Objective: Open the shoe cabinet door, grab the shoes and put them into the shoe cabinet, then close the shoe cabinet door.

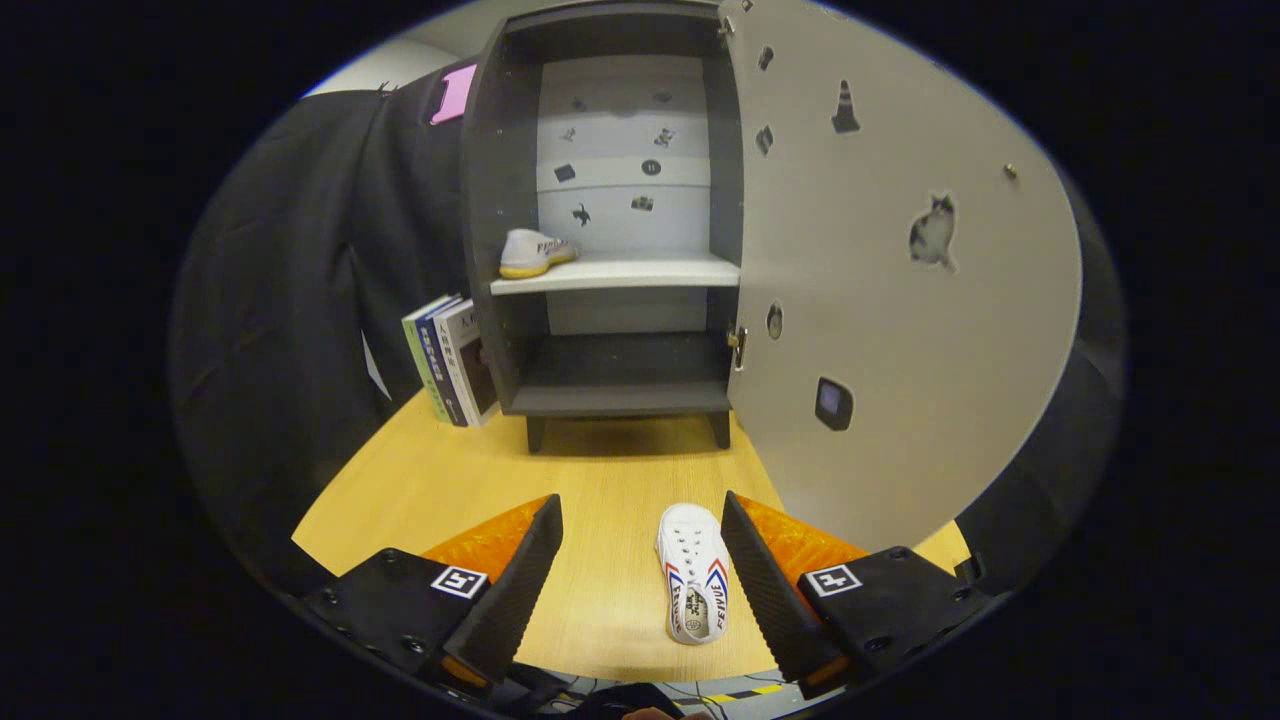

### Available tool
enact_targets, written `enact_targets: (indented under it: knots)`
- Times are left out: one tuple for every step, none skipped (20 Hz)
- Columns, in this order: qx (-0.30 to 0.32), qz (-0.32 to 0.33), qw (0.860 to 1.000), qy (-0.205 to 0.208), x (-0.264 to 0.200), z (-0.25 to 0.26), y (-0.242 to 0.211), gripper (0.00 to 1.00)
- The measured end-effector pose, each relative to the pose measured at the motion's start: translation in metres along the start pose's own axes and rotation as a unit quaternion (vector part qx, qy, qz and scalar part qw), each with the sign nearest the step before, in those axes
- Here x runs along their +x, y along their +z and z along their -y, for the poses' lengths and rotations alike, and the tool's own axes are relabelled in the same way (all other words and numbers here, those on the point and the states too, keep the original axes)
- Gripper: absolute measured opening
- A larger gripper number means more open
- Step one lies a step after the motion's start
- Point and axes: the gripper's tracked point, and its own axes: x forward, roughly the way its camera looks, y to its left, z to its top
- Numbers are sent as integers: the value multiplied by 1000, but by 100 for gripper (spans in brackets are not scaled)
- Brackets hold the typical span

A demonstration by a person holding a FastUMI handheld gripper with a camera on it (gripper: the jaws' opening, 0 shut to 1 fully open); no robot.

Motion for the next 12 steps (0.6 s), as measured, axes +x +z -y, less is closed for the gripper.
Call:
enact_targets:
  knots:
    - [-5, -11, 1000, 7, 13, 0, -10, 99]
    - [-11, -25, 1000, 15, 28, 0, -19, 99]
    - [-14, -44, 999, 18, 42, 1, -33, 99]
    - [-13, -64, 998, 21, 55, 3, -47, 99]
    - [-5, -84, 996, 27, 67, 2, -61, 99]
    - [3, -103, 994, 29, 78, 3, -73, 99]
    - [7, -121, 992, 29, 91, 6, -86, 99]
    - [2, -136, 991, 23, 102, 11, -97, 99]
    - [-3, -154, 988, 14, 113, 17, -109, 99]
    - [-5, -167, 986, 14, 121, 20, -117, 99]
    - [-5, -175, 984, 15, 127, 22, -123, 99]
    - [-8, -180, 983, 16, 132, 23, -127, 99]
